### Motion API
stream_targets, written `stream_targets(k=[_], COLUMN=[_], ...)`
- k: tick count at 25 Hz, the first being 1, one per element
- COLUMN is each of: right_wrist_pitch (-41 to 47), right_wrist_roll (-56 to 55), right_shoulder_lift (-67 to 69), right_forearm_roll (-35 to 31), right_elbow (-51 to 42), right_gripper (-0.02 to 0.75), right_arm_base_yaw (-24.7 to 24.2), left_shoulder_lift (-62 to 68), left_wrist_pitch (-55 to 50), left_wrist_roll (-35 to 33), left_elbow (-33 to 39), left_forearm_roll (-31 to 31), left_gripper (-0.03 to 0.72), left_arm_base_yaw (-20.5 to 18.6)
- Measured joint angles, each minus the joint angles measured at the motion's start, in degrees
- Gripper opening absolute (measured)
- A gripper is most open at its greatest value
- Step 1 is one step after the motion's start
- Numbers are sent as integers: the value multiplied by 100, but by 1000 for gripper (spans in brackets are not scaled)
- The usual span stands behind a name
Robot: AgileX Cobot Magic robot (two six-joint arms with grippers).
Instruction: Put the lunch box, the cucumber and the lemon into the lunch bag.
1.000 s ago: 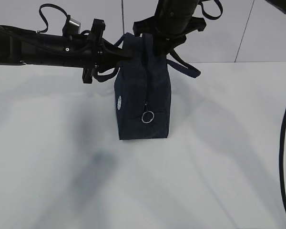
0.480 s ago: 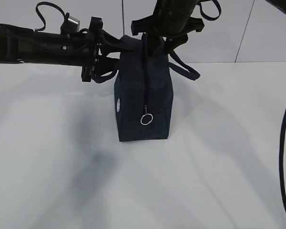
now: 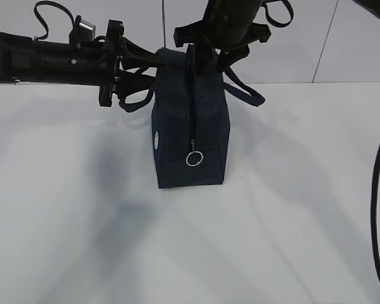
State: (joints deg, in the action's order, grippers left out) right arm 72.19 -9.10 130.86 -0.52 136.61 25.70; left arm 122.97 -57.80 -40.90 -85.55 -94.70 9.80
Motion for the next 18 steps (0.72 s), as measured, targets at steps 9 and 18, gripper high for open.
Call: stream_targets(k=[9, 18], right_wrist_pitch=[0, -10], right_wrist_roll=[9, 9], right_shoulder_lift=[0, 0], right_forearm_roll=[0, 0], right_elbow=[0, 0], right_gripper=[351, 350], right_arm_base_yaw=[0, 0], left_shoulder_lift=[0, 0], left_wrist_pitch=[-106, -290], left_wrist_roll=[0, 0], left_elbow=[0, 0], left_forearm_roll=[168, 347], left_gripper=[340, 392], left_arm_base_yaw=[0, -47])
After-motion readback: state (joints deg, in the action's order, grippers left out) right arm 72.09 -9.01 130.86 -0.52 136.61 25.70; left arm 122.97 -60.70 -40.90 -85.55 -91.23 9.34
